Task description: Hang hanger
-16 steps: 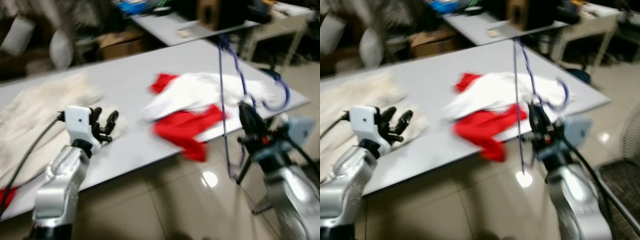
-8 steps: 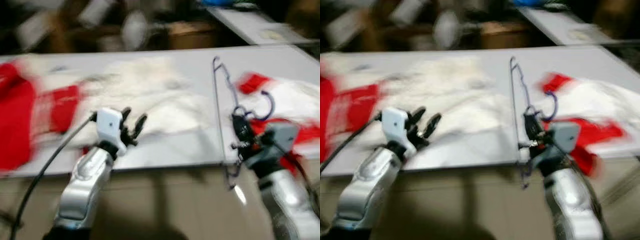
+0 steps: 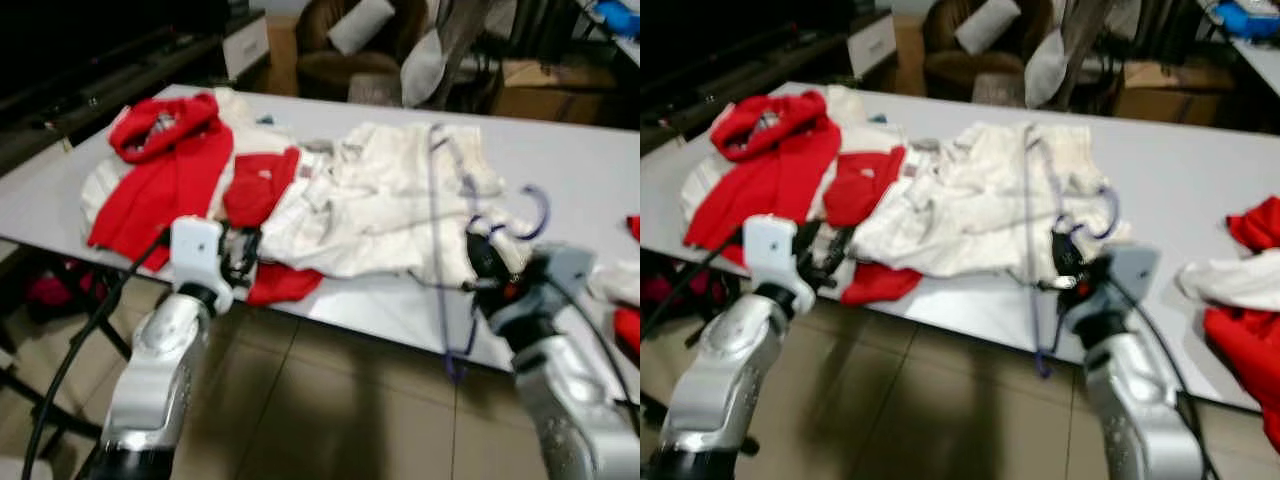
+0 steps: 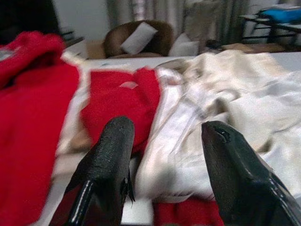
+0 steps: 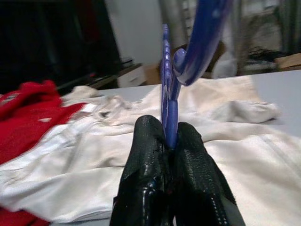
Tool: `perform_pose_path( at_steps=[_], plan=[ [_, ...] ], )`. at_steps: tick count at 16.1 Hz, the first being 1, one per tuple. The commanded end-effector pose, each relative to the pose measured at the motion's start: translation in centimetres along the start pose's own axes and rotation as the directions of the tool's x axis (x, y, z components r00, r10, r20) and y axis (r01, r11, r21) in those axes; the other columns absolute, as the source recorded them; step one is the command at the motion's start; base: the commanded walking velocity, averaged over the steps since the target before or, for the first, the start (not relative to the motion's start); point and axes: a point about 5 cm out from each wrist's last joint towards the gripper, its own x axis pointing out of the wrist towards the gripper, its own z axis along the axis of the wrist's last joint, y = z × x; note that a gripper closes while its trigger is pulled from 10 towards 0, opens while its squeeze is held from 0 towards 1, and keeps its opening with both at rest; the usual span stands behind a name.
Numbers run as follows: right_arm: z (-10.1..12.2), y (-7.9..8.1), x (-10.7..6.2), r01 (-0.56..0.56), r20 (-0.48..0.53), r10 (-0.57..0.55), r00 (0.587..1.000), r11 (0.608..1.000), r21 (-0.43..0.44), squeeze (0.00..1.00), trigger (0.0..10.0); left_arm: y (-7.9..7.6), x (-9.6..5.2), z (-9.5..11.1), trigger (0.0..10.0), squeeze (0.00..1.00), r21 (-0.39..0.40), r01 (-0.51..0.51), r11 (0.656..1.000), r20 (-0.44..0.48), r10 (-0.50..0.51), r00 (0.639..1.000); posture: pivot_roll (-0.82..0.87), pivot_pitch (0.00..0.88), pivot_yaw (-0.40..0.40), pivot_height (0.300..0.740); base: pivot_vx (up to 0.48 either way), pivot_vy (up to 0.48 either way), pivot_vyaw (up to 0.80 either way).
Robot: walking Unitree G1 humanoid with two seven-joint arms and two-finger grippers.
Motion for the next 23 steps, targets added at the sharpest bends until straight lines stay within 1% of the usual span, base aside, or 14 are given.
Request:
perform_pose_path(
  at_steps=[1, 3, 5, 7, 8, 11, 12, 13, 15, 17, 18, 19, 20, 23],
  plan=[
    [-0.1, 0.2, 0.1, 0.019, -0.015, -0.019, 1.000, 1.000, -0.016, 0.00, 10.0, 0.2, 0.1, 0.0, 10.0, 0.00, 0.004, 0.018, 1.000, -0.026, -0.018, 0.999, -0.10, 0.000, 0.073, 0.740, 0.000, 0.000, 0.00],
    [0.0, 0.0, 0.5, 0.020, -0.024, -0.022, 0.999, 0.997, -0.071, 0.00, 10.0, 0.3, 0.6, 0.2, 10.0, 0.00, 0.026, 0.027, 0.999, -0.017, -0.027, 1.000, -0.08, 0.000, 0.061, 0.740, 0.000, 0.157, 0.00],
    [-0.6, -0.1, 0.7, 0.024, -0.038, -0.027, 0.999, 0.998, -0.065, 0.00, 10.0, 0.5, 0.9, -0.1, 10.0, 0.00, 0.032, 0.009, 0.999, -0.018, -0.008, 1.000, -0.07, 0.000, 0.036, 0.740, 0.000, 0.480, -0.80],
    [-0.2, 0.5, 1.0, 0.022, -0.026, -0.022, 0.999, 1.000, 0.001, 0.00, 10.0, 0.7, 1.2, 0.6, 10.0, 0.00, 0.017, 0.014, 1.000, 0.003, -0.014, 1.000, -0.07, 0.000, 0.026, 0.740, 0.000, 0.480, -0.80],
    [-0.5, 0.4, 1.1, 0.035, -0.036, -0.036, 0.999, 0.999, -0.025, 0.00, 10.0, 1.0, 1.5, 0.3, 10.0, 0.00, 0.062, -0.023, 0.998, -0.016, 0.024, 1.000, -0.09, 0.000, 0.022, 0.740, 0.000, 0.000, -0.80],
    [-0.3, 0.1, 1.0, 0.046, -0.036, -0.048, 0.998, 0.998, -0.038, 0.00, 10.0, 0.8, 1.8, 0.4, 10.0, 0.00, 0.054, -0.028, 0.998, 0.008, 0.028, 1.000, -0.10, 0.000, 0.019, 0.740, 0.000, -0.449, -0.80],
    [-0.2, -0.8, 1.1, 0.063, -0.042, -0.065, 0.997, 0.997, -0.050, 0.00, 10.0, -0.1, 2.0, 0.5, 10.0, 0.00, 0.062, -0.005, 0.998, 0.016, 0.004, 1.000, -0.10, 0.000, 0.006, 0.740, 0.000, 0.000, -0.80],
    [-0.2, -1.3, 1.1, 0.069, -0.050, -0.072, 0.996, 0.996, -0.049, 0.00, 10.0, -0.3, 2.0, 0.4, 10.0, 0.00, 0.040, -0.006, 0.999, 0.023, 0.005, 1.000, -0.10, 0.000, -0.001, 0.740, 0.000, 0.000, 0.00],
    [-0.2, -1.5, 1.2, 0.060, -0.066, -0.065, 0.996, 0.995, -0.075, 0.00, 10.0, -0.4, 1.8, 0.3, 10.0, 0.00, 0.044, -0.020, 0.999, 0.016, 0.019, 1.000, -0.10, 0.000, -0.014, 0.740, 0.000, 0.000, 0.00],
    [-0.6, -1.5, 1.1, 0.052, -0.113, -0.069, 0.991, 0.987, -0.149, 0.00, 10.0, -0.1, 2.0, 0.3, 10.0, 0.00, 0.042, -0.042, 0.998, 0.019, 0.041, 0.999, -0.11, 0.000, -0.022, 0.740, 0.000, 0.000, 0.00],
    [-0.7, -1.4, 1.0, 0.044, -0.102, -0.062, 0.993, 0.985, -0.169, 0.00, 10.0, 0.0, 2.0, 0.4, 10.0, 0.00, 0.030, -0.043, 0.999, 0.020, 0.042, 0.999, -0.11, 0.000, -0.014, 0.740, 0.000, 0.000, 0.00],
    [-0.9, -1.3, 0.8, 0.040, -0.099, -0.056, 0.994, 0.988, -0.150, 0.00, 10.0, 0.2, 2.0, 0.3, 10.0, 0.00, 0.021, -0.044, 0.999, 0.017, 0.044, 0.999, -0.11, 0.000, -0.008, 0.740, 0.000, 0.000, 0.00],
    [-0.9, -1.4, 0.7, 0.079, -0.076, -0.087, 0.993, 0.992, -0.096, 0.00, 10.0, 0.3, 2.1, 0.4, 10.0, 0.00, 0.017, -0.047, 0.999, 0.018, 0.046, 0.999, -0.12, 0.000, 0.001, 0.740, 0.341, 0.000, 0.00],
    [-0.6, -1.3, 0.5, 0.066, -0.072, -0.074, 0.995, 0.992, -0.107, 0.00, 10.0, 0.4, 2.4, 0.5, 10.0, 0.00, 0.054, -0.057, 0.997, 0.014, 0.056, 0.998, -0.12, 0.000, 0.011, 0.740, 0.339, 0.000, 0.00]
  ],
)
